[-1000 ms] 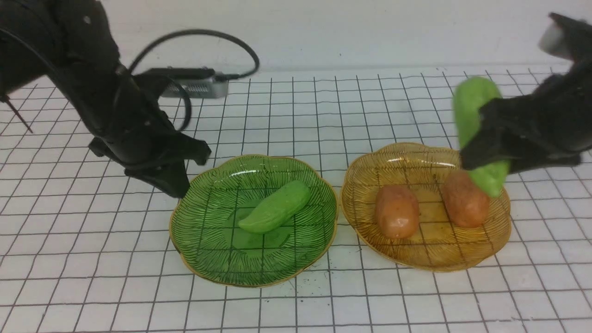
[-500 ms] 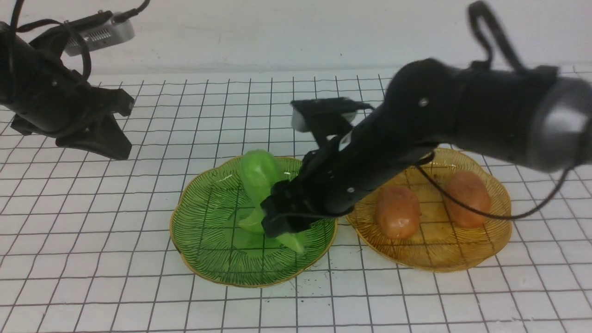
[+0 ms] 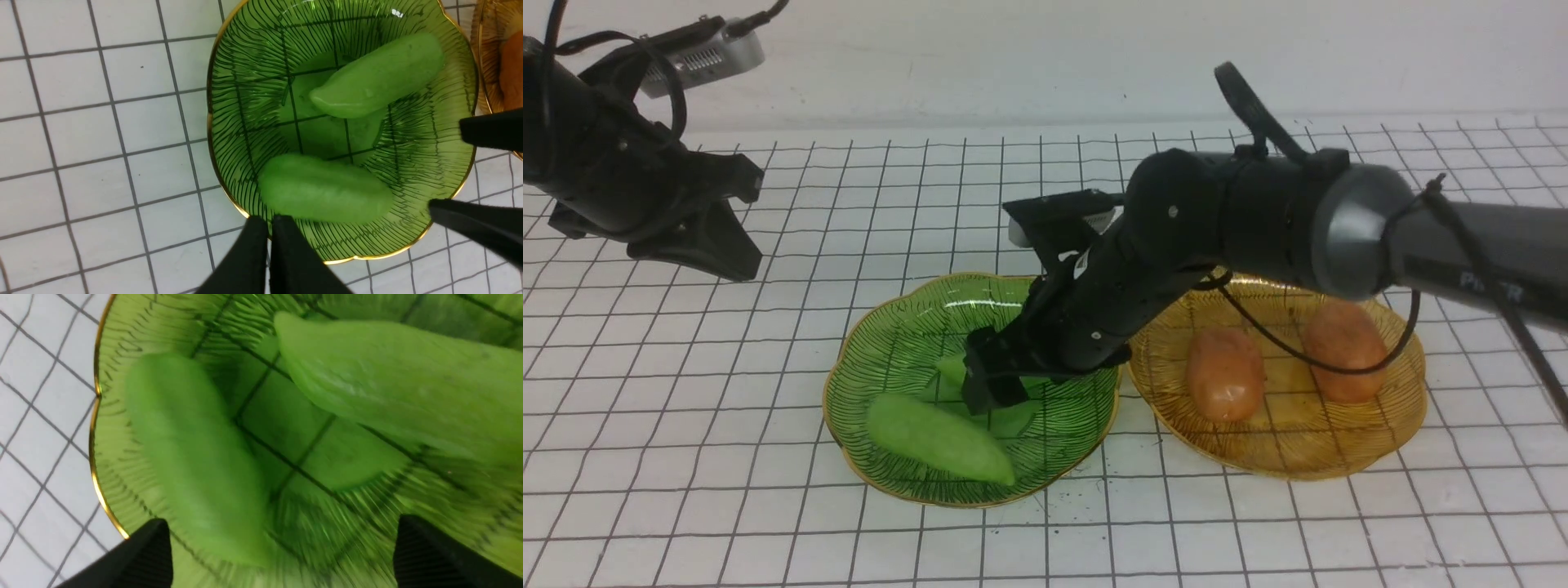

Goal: Put different types of vegetables on the plate.

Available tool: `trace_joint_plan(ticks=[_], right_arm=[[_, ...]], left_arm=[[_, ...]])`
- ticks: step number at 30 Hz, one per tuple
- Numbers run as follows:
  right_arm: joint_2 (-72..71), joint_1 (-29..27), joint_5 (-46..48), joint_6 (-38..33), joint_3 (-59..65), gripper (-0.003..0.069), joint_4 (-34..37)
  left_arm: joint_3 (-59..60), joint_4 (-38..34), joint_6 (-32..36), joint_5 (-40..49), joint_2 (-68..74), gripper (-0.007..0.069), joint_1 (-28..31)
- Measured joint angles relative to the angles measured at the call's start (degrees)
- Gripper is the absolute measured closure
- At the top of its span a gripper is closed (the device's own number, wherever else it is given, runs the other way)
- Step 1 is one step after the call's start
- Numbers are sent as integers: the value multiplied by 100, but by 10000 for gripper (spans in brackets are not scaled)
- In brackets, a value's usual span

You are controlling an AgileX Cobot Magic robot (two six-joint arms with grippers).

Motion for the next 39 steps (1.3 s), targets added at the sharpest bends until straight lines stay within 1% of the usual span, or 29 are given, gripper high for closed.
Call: trace_joint_plan(ticks=[3, 4, 5, 6, 7, 9, 11, 12, 13, 14, 15, 16, 17, 18, 19, 22, 24, 25, 26, 27, 28, 29, 30, 31, 32, 34, 35, 39], right_arm=[[-7, -248, 909, 240, -464, -10, -91], [-14, -271, 1079, 255, -506, -6, -98], [-41, -467, 1625, 354, -911, 40, -114], [-99, -565, 1785, 385, -1105, 75, -131], [-114, -584, 1801, 385, -1105, 83, -132], [-456, -802, 1909, 489, -1380, 203, -184], [-643, -866, 1931, 534, -1393, 258, -227], [-1048, -945, 1972, 571, -1347, 363, -403], [-1097, -950, 1972, 571, -1334, 363, -403], [-1312, -957, 1980, 576, -1282, 422, -512], [-1863, -957, 2007, 589, -998, 526, -810], [-2136, -957, 2016, 589, -844, 568, -953], [-2205, -957, 2024, 589, -803, 578, -953], [-2875, -957, 2061, 589, -401, 637, -1274], [-3341, -957, 2075, 595, -112, 655, -1488], [-4466, -957, 2102, 729, 604, 670, -2162], [-4882, -957, 2096, 806, 926, 671, -2407], [-5484, -957, 1918, 933, 1536, 671, -2652], [-6190, -957, 1371, 1069, 2156, 673, -2888], [-6190, -957, 1280, 1084, 2254, 673, -2911], [-6634, -957, 863, 1135, 2653, 673, -2983], [-7347, -957, -113, 1188, 3522, 673, -3029], [-7519, -957, -377, 1194, 3745, 673, -3029], [-7765, -957, -915, 1194, 4197, 673, -3030], [-8351, -957, -1946, 1194, 5062, 673, -3043], [-8897, -957, -2940, 1201, 5958, 673, -3068], [-9171, -957, -3334, 1213, 6450, 673, -3088], [-9278, -957, -3684, 1233, 6828, 673, -3116]], left_arm=[[0, 0, 0, 0, 0, 628, 0], [0, 0, 0, 0, 0, 628, 0], [0, 0, 0, 0, 0, 628, 0], [0, 0, 0, 0, 0, 628, 0], [0, 0, 0, 0, 0, 628, 0], [0, -13, 0, 1, 0, 628, 0], [0, -6, 0, 1, 0, 628, 0], [0, -1, 0, 1, 0, 628, 0], [0, -1, 0, 1, 0, 628, 0], [0, -1, 0, 1, 0, 628, 0], [0, -1, 0, 1, 0, 628, 0], [0, -1, 0, 1, 0, 628, 0], [0, -1, 0, 1, 0, 628, 0], [0, -1, 0, 1, 0, 628, 0], [0, -1, 0, 1, 0, 628, 0], [0, -7, 0, 1, 0, 628, 0], [0, -7, 0, 1, 0, 628, 0], [0, -7, 0, 1, 0, 628, 0], [0, -7, 0, 1, 0, 628, 0], [0, -7, 0, 1, 0, 628, 0], [0, -7, 0, 1, 0, 628, 0], [0, -7, 0, 1, 0, 628, 0], [0, -7, 0, 1, 0, 628, 0], [0, -7, 0, 1, 0, 628, 0], [0, -32, 0, 1, 0, 628, 0], [0, -32, 0, 1, 0, 628, 0], [0, -32, 0, 1, 0, 628, 0], [0, -36, 0, 1, 0, 628, 0]])
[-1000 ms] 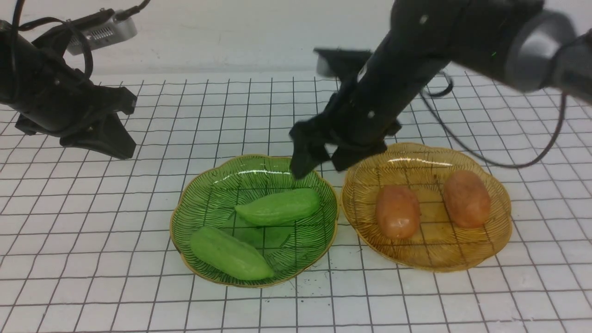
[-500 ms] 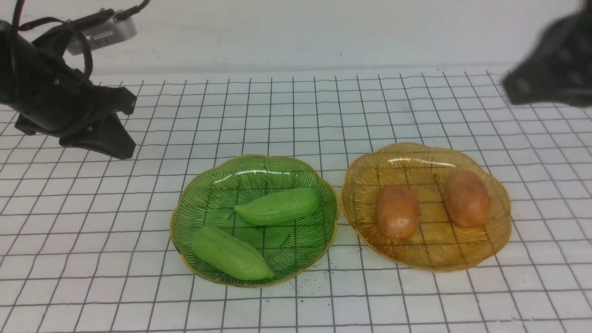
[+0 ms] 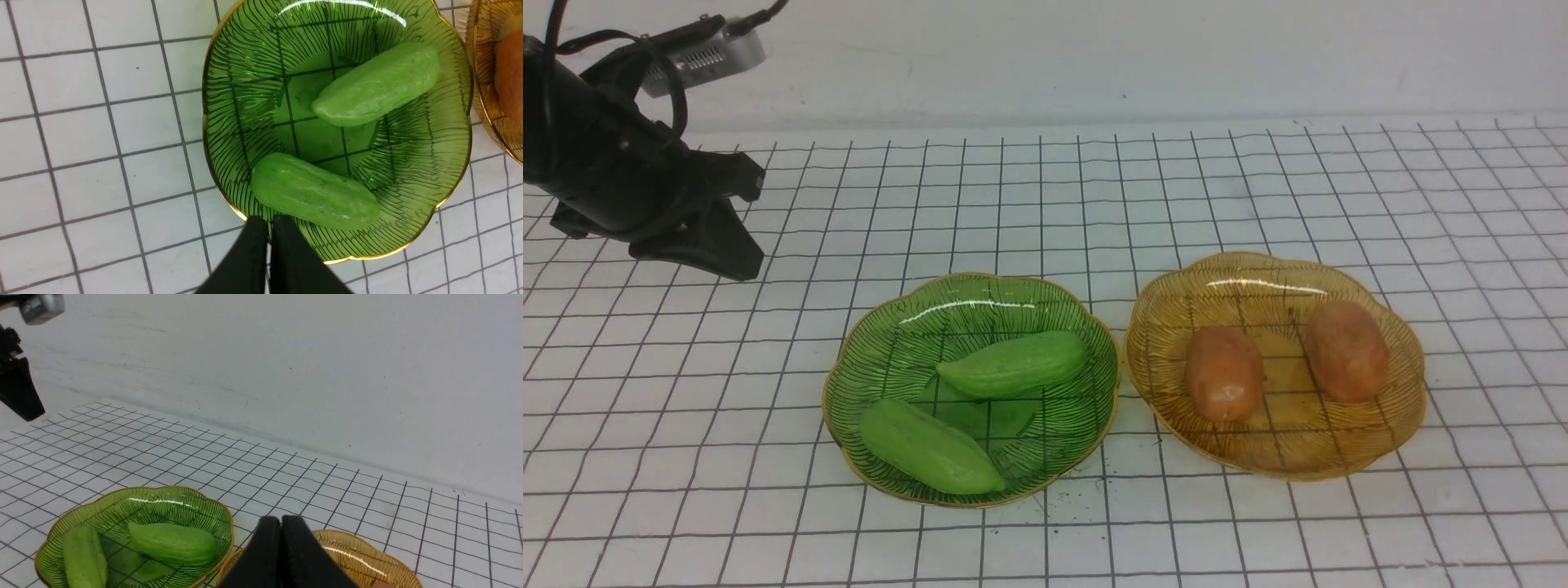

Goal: Put different types of vegetables on the plate.

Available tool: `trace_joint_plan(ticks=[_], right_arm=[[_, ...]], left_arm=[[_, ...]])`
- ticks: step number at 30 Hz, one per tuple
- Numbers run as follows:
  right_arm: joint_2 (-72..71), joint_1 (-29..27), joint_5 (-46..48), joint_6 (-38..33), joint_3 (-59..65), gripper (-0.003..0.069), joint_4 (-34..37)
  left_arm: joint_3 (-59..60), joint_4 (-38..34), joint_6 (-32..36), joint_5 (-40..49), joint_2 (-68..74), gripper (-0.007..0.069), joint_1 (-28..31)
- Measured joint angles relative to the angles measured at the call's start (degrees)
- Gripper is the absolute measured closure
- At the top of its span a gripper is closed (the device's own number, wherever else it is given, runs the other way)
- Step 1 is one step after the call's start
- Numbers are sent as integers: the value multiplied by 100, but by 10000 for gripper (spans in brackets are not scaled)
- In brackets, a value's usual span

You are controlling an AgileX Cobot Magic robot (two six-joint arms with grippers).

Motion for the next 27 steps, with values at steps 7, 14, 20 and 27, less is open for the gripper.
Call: trace_joint_plan(ticks=[7, 14, 20, 27], right_arm=[[183, 0, -266, 0, 11, 673, -11], [184, 0, -256, 0, 11, 674, -11], [184, 0, -256, 0, 11, 674, -11], [80, 0, -269, 0, 201, 674, -11]], left_arm=[[0, 8, 0, 0, 0, 628, 0], [0, 39, 0, 0, 0, 628, 0], [0, 159, 0, 0, 0, 628, 0], [0, 435, 0, 0, 0, 628, 0]])
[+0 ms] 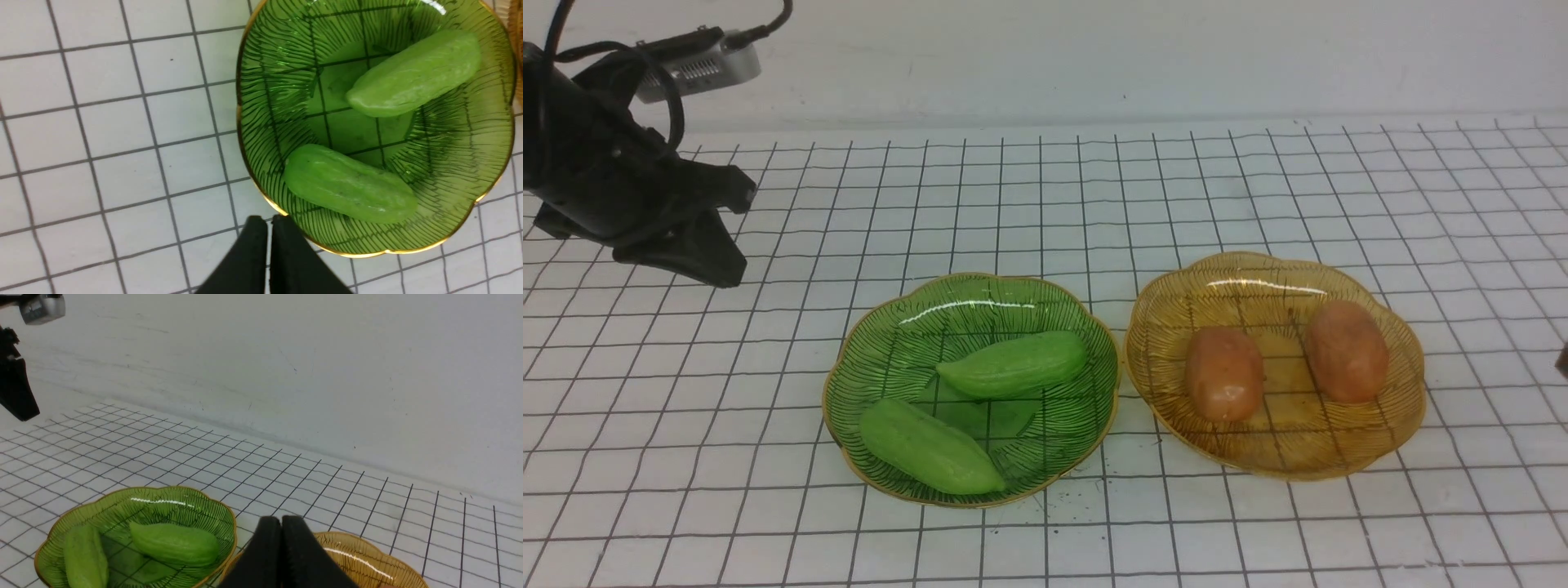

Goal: Put different types of vegetables on the plate.

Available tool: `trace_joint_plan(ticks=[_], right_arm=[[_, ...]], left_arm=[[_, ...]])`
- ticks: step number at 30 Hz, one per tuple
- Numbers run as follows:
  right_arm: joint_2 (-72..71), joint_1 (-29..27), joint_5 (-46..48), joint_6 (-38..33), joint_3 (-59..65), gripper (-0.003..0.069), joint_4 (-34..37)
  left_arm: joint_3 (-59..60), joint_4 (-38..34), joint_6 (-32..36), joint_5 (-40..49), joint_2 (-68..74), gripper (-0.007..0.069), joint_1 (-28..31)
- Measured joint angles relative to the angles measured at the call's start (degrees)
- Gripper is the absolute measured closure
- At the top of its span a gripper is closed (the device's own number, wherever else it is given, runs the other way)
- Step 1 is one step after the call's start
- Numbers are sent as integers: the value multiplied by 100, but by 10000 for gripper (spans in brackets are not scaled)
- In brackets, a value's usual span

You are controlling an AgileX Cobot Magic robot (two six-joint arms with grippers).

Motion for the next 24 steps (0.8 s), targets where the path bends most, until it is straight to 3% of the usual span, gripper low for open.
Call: trace_joint_plan(ticks=[3, 16, 24], right_arm=[[-226, -42, -5, 0, 298, 674, 5], [-2167, -2186, 1062, 0, 2325, 674, 352], [-2372, -2424, 1022, -5, 2331, 674, 510]], left_arm=[[0, 49, 0, 0, 0, 628, 0], [0, 392, 0, 5, -285, 628, 0], [0, 392, 266, 41, -1040, 628, 0]])
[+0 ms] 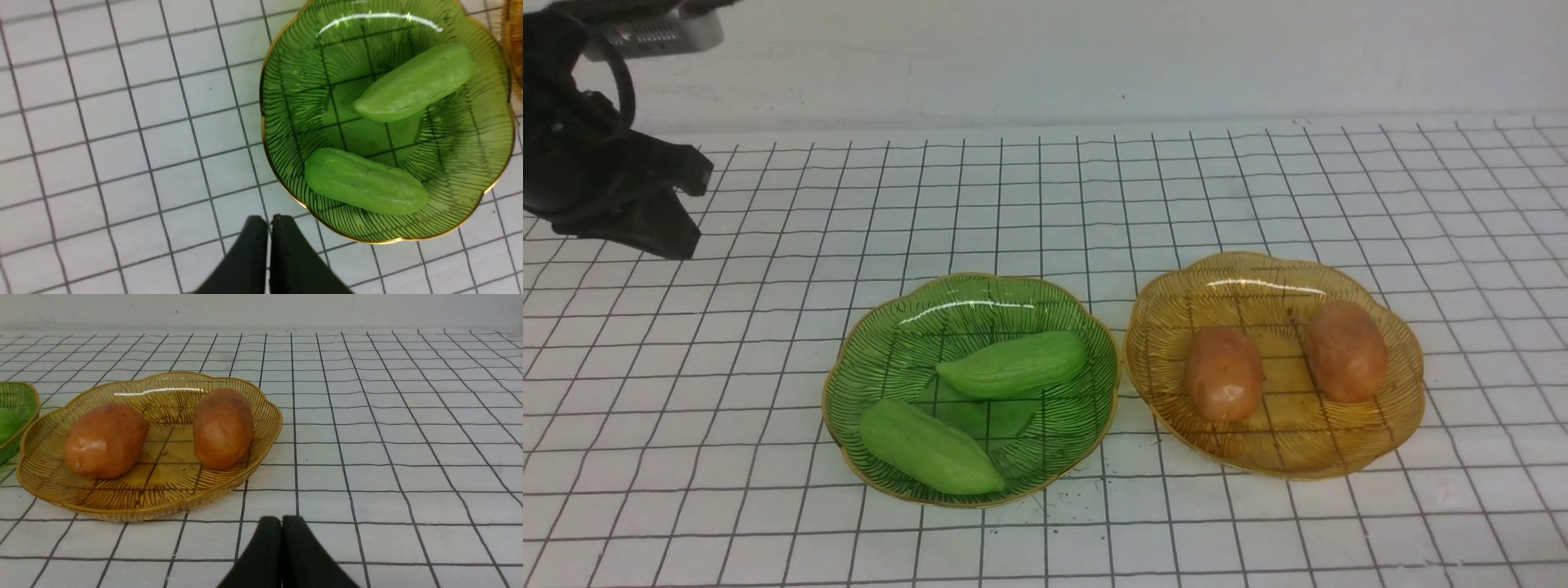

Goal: Put different types of vegetables on the plate.

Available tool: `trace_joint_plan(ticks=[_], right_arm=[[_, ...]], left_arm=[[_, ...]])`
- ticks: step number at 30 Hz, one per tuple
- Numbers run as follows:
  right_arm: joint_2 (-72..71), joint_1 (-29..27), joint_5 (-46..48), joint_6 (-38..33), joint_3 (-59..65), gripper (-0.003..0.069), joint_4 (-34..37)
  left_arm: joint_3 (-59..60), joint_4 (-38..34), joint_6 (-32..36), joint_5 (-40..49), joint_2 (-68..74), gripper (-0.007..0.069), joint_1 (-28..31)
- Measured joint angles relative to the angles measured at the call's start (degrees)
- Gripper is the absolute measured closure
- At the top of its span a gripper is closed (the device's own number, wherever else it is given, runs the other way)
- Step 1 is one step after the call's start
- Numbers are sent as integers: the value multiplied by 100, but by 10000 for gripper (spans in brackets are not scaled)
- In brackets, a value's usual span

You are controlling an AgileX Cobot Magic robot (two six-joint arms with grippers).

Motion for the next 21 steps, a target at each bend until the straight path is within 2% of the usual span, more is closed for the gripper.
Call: trace_joint_plan(ticks=[7, 21], right_arm=[[0, -5, 6, -13, 0, 674, 1], [0, -147, 6, -13, 0, 674, -5]], left_arm=[[184, -208, 167, 20, -781, 628, 0], [2272, -30, 199, 99, -3389, 628, 0]])
